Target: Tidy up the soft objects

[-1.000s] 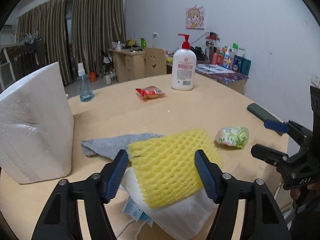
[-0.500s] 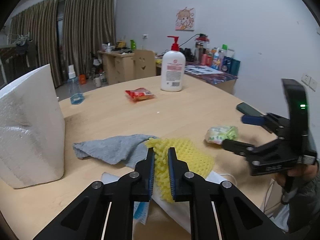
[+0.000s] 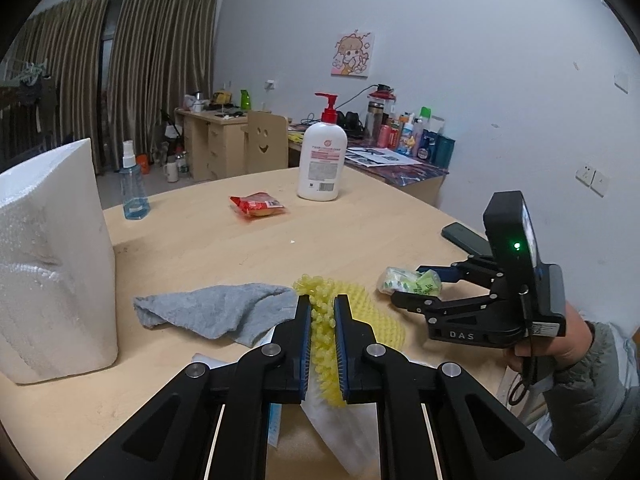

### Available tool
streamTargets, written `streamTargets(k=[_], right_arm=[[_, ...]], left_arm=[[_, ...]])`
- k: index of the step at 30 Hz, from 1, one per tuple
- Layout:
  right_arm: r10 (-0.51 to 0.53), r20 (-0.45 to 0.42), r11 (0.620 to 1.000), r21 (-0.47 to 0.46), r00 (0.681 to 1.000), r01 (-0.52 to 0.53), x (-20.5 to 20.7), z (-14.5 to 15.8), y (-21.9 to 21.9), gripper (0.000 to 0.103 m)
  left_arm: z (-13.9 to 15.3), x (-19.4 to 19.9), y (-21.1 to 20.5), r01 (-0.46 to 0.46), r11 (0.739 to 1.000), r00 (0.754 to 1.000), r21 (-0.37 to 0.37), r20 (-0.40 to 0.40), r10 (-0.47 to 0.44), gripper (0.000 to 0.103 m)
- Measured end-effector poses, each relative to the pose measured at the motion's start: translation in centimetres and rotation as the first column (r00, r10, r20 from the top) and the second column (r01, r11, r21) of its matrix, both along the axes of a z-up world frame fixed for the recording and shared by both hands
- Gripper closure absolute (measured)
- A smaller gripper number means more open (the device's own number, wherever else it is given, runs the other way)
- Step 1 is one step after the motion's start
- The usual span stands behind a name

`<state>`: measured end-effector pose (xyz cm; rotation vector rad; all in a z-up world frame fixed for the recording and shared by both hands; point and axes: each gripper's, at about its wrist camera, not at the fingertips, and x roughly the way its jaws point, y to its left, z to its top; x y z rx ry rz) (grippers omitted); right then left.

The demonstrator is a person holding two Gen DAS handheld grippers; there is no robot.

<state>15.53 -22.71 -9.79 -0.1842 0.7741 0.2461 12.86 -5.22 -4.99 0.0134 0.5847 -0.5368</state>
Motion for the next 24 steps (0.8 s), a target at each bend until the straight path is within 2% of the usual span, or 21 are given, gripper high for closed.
streamTargets(k=[6, 12, 15, 20, 22, 24], right_arm=[[-0.025, 0.004, 0.999, 0.028, 1.000, 0.025, -0.3, 0.4, -0.6, 0.066], [-0.037, 0.062, 0.993, 0.116, 0.997, 0.030, -1.7, 2.3, -1.8, 0.068], [-0.034, 0.097, 0.987, 0.162, 0.995, 0.018, -2.9, 3.5, -2.0, 0.068], [-0.024, 0.118, 0.981, 0.192, 0.993, 0.001, -4.3, 3.8, -1.8, 0.068], [-0.016, 0.116, 0.981, 0.194, 0.993, -0.007, -4.6, 3.6, -1.7, 0.068], [-0.008, 0.117, 0.981, 0.192, 0.993, -0.014, -4.9, 3.4, -1.4, 0.068]], left_arm=[[0.6, -0.4, 0.2, 0.012, 1.000, 1.000, -0.019, 0.004, -0.012, 0.092], [2.2, -1.2, 0.6, -0.001, 1.000, 0.999, -0.026, 0.053, 0.002, 0.092], [3.5, -2.0, 1.0, 0.034, 0.996, 0.997, -0.079, 0.078, -0.028, 0.092], [2.3, -2.4, 0.6, -0.020, 1.000, 0.998, 0.000, 0.057, 0.020, 0.092], [1.4, -2.6, 0.5, -0.048, 0.997, 0.997, 0.060, 0.062, 0.044, 0.092], [0.5, -2.6, 0.6, -0.096, 0.990, 0.994, 0.105, 0.068, 0.089, 0.084]])
